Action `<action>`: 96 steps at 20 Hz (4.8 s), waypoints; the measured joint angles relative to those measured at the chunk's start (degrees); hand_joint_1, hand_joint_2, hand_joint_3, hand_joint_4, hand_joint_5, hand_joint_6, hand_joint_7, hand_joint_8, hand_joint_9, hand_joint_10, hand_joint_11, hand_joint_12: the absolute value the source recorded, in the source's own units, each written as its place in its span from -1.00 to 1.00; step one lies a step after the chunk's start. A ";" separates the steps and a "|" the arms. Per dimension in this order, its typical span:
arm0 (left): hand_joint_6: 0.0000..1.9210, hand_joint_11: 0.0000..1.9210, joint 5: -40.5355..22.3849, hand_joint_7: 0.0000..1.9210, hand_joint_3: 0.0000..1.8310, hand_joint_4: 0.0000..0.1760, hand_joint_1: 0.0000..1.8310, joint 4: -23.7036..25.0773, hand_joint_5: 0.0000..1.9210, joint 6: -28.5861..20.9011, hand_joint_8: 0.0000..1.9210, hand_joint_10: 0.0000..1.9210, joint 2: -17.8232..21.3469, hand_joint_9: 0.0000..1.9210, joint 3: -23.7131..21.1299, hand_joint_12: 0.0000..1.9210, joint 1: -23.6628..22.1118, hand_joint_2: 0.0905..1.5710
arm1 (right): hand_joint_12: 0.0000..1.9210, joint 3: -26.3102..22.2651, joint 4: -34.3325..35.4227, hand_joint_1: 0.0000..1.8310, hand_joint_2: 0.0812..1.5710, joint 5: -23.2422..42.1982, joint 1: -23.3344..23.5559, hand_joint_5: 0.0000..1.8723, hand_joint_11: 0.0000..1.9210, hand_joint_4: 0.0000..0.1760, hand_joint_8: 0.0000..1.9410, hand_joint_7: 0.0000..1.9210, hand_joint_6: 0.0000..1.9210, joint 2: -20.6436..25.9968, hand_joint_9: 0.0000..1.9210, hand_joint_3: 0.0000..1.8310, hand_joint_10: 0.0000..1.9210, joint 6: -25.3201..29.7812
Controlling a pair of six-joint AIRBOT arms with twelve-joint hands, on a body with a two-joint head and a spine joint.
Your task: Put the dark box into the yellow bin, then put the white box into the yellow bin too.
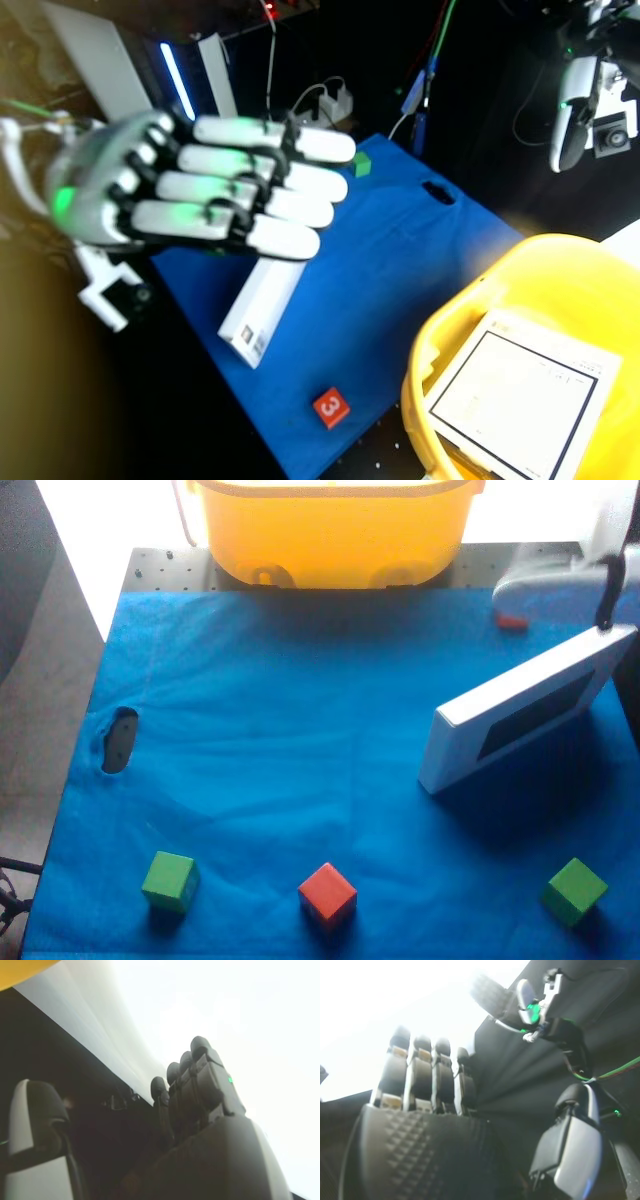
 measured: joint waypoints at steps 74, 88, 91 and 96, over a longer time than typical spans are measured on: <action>-0.97 -1.00 -11.15 -0.89 -1.00 0.27 0.33 -14.23 -0.73 4.96 -0.99 -1.00 5.60 -0.89 -6.03 -0.87 6.97 0.15 | 0.42 12.90 -10.34 0.41 0.29 -22.88 21.97 0.15 0.05 -1.00 -0.19 0.27 -0.36 -9.38 0.26 -1.00 -0.17 -4.68; -1.00 -0.99 -18.49 -1.00 -0.99 0.73 0.13 -12.63 -0.98 5.01 -1.00 -1.00 4.96 -0.99 -9.70 -1.00 8.04 0.11 | 0.93 22.93 -13.35 0.31 0.29 -23.69 25.99 0.23 0.16 -1.00 0.19 0.17 -0.30 -18.53 0.20 -1.00 0.70 -5.62; -1.00 -0.97 -20.22 -1.00 -0.99 0.79 0.07 -12.35 -1.00 5.01 -1.00 -1.00 5.09 -1.00 -10.91 -0.99 8.04 0.13 | 1.00 24.50 -13.66 0.30 0.30 -23.65 27.76 0.20 0.36 -1.00 0.48 0.20 -0.25 -19.50 0.31 -1.00 0.91 -5.66; -0.99 -0.99 -23.58 -0.89 -0.99 0.25 0.08 -12.57 -0.96 4.98 -0.99 -1.00 5.38 -0.95 -12.35 -1.00 8.04 0.12 | 0.47 25.55 -14.67 0.39 0.30 -27.15 30.75 0.19 0.01 -1.00 -0.13 0.22 -0.38 -20.09 0.18 -1.00 -0.03 -11.06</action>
